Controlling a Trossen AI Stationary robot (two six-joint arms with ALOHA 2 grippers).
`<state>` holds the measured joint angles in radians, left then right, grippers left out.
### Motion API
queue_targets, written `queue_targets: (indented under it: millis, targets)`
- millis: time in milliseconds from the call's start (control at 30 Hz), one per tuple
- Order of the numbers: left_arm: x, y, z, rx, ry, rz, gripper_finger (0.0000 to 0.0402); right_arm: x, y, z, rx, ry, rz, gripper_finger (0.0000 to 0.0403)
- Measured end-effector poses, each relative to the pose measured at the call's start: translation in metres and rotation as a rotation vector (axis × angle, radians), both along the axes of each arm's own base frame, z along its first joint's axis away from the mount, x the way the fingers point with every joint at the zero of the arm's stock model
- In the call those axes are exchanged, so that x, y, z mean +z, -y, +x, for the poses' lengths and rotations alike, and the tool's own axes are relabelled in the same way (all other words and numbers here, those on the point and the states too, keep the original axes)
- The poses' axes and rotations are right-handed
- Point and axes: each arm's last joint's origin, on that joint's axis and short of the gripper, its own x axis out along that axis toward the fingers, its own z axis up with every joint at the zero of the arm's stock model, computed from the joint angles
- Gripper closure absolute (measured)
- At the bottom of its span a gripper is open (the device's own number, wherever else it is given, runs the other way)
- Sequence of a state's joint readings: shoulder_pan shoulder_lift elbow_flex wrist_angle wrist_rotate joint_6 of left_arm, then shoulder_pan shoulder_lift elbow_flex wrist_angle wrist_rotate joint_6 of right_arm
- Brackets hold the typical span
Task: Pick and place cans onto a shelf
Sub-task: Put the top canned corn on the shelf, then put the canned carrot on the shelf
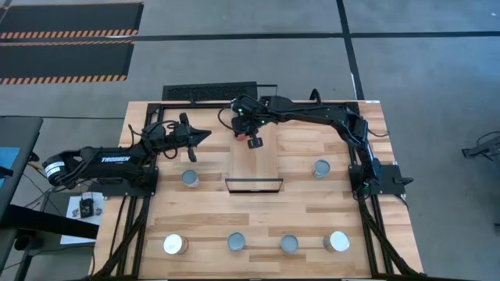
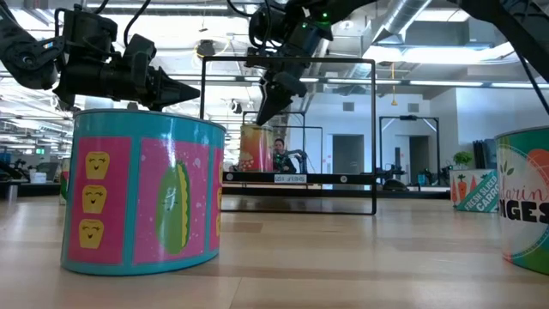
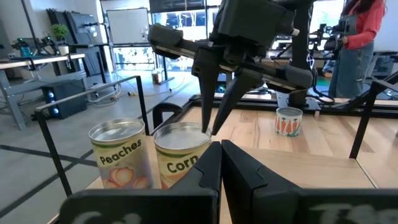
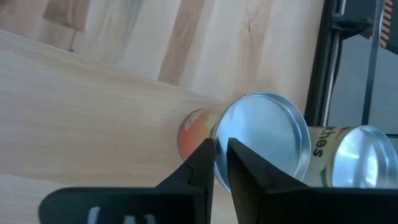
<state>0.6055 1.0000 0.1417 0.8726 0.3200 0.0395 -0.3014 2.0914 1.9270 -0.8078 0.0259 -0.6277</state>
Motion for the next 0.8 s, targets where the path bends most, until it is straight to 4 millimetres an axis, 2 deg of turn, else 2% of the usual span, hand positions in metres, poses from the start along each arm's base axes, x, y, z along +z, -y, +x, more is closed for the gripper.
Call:
queue_targets:
  millis: [333,567,700,800]
  targets:
    - [0.000,0.000,0.000,0.000,0.000,0.000,0.0401,0.001,-0.003,0.002,-0.007,0.008,-0.021,0.0321]
    - [0.000,0.000,0.000,0.000,0.000,0.000,0.0401,0.011,-0.011,-0.002,-0.011,0.000,-0.073,0.0305]
    - [0.000,0.000,0.000,0.000,0.000,0.000,0.0401,0.025,-0.017,-0.007,-0.009,0.023,-0.075,0.0322]
    - [0.000,0.000,0.000,0.000,0.000,0.000,0.0401,0.027,-0.018,-0.013,0.001,-0.003,-0.045,0.0352]
